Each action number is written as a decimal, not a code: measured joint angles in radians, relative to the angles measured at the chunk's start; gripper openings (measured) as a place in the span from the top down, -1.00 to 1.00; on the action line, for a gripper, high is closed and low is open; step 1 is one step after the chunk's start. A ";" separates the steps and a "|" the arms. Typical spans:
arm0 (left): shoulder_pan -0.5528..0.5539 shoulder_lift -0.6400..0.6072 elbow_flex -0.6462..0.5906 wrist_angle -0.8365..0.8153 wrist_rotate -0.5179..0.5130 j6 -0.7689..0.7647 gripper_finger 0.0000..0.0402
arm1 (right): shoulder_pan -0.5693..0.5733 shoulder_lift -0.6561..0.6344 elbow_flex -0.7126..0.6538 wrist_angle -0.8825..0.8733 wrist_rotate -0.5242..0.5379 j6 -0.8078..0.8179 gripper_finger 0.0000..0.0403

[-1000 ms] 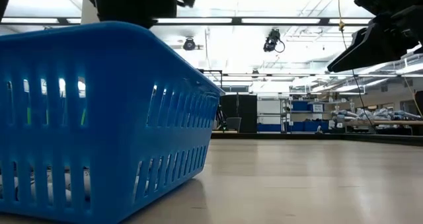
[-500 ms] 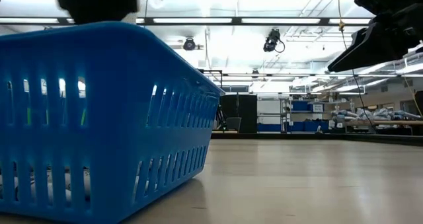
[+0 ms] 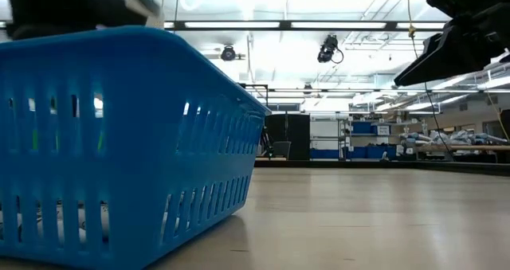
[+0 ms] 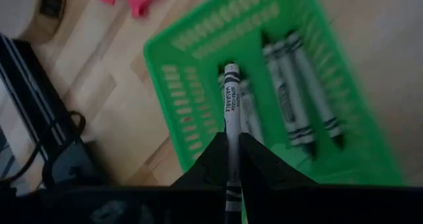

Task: Sort crayons
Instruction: Put the black crayon into the green basket

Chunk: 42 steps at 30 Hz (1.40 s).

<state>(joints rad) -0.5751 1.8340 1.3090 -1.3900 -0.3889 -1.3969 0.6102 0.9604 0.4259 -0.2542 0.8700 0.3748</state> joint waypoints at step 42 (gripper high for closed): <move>0.042 0.002 0.031 0.251 -0.666 0.320 0.15 | -0.005 0.000 0.000 0.041 -0.062 -0.090 0.21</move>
<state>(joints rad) -0.5330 1.8362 1.3403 -1.1385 -1.0551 -1.0766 0.6047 0.9604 0.4261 -0.2130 0.8079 0.2851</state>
